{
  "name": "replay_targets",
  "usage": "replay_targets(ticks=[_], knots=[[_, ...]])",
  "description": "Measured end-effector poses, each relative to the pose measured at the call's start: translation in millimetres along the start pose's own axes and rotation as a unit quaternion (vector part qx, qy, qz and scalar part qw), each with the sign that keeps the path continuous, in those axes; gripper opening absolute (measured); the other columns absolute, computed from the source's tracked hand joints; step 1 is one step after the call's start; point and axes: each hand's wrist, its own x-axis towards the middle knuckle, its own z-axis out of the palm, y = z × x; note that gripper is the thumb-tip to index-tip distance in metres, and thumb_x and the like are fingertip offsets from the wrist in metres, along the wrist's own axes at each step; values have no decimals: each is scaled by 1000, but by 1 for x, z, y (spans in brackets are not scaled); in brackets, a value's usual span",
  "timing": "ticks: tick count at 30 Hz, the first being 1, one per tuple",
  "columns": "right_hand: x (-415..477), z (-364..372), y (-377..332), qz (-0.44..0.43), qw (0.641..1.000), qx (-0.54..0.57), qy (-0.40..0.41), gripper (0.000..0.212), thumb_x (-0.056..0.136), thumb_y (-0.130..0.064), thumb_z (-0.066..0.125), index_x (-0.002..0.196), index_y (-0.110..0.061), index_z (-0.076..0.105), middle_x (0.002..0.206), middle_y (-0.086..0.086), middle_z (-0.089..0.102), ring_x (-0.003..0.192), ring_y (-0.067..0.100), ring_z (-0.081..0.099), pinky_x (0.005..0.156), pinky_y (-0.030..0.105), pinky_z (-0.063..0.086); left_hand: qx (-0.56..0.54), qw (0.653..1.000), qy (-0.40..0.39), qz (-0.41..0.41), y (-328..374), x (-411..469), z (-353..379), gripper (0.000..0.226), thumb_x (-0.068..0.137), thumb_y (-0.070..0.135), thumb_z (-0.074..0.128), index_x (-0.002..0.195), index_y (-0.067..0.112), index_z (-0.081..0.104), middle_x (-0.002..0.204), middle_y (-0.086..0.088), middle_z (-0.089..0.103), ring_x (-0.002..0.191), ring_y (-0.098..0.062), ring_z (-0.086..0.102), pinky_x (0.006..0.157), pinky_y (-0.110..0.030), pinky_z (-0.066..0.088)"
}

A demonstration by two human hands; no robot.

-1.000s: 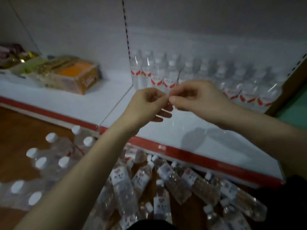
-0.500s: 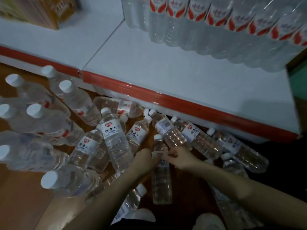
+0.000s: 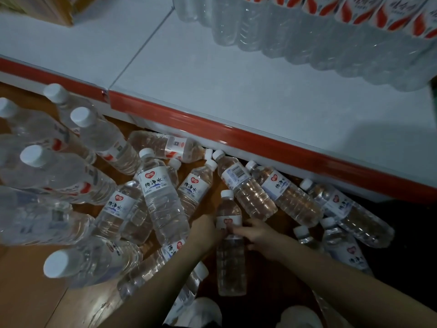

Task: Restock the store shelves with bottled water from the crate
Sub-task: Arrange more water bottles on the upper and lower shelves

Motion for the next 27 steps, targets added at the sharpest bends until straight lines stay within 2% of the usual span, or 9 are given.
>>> replay_targets(ticks=[2, 6, 9, 13, 15, 18, 21, 24, 27], knots=[[0, -2, 1, 3, 1000, 8, -13, 47, 82, -27, 69, 123, -9, 56, 117, 10, 64, 108, 24, 60, 92, 40, 49, -14, 1000, -3, 7, -1, -2, 1, 25, 90, 20, 58, 108, 4, 62, 96, -10, 66, 74, -18, 61, 61, -19, 47], [-3, -2, 3, -1, 998, 50, -36, 40, 83, -25, 68, 119, -12, 57, 115, 11, 64, 105, 24, 60, 79, 36, 48, -98, 995, 19, 9, -6, -7, 6, 28, 87, 16, 61, 113, 6, 60, 105, -13, 67, 93, -28, 64, 79, -38, 54], [-8, -1, 4, -22, 996, 73, -39, 31, 82, -19, 67, 112, -18, 58, 111, 7, 65, 98, 21, 61, 80, 38, 48, -152, 988, 31, 13, -9, -13, 9, 32, 86, 12, 62, 118, 9, 58, 109, -9, 65, 95, -24, 63, 70, -28, 53], [-22, 0, -11, -75, 995, 73, -1, 48, 75, -20, 73, 119, -19, 55, 116, 3, 62, 106, 23, 59, 94, 48, 47, -248, 966, 44, 55, -9, -25, -2, 42, 84, 12, 65, 124, 17, 54, 112, -2, 63, 101, -18, 61, 84, -35, 54], [-33, 0, -26, -110, 991, 74, 2, 48, 69, -24, 74, 114, -19, 57, 114, 3, 63, 105, 22, 61, 97, 49, 46, -273, 956, 33, 98, -4, -34, -11, 56, 82, 12, 66, 132, 26, 45, 115, 4, 61, 104, -13, 60, 81, -25, 52], [-52, -1, -53, -165, 983, 85, 4, 52, 61, -28, 74, 109, -18, 59, 111, 6, 66, 103, 24, 64, 96, 51, 47, -320, 933, 7, 163, 10, -47, -30, 68, 79, 5, 67, 127, 44, 36, 110, 7, 61, 97, -3, 64, 71, -17, 53], [-73, -3, -82, -214, 973, 81, -5, 50, 65, -25, 72, 112, -14, 59, 109, 9, 67, 97, 23, 67, 87, 44, 53, -325, 923, 24, 204, 29, -57, -55, 75, 78, -1, 66, 126, 44, 30, 103, 9, 58, 83, 9, 63, 64, -11, 51], [-98, -3, -108, -271, 962, 38, 0, 41, 71, -20, 72, 109, -15, 58, 107, 9, 68, 92, 21, 69, 77, 38, 57, -316, 916, 60, 238, 42, -67, -77, 87, 75, 3, 71, 137, 41, 25, 111, 9, 57, 95, 1, 62, 67, -15, 53], [-124, -2, -128, -325, 946, -24, -6, 42, 73, -13, 73, 109, -25, 54, 110, 4, 67, 92, 15, 69, 75, 34, 58, -305, 908, 111, 265, 52, -81, -99, 89, 69, 11, 77, 136, 44, 28, 115, 4, 61, 103, -12, 62, 78, -30, 57]])
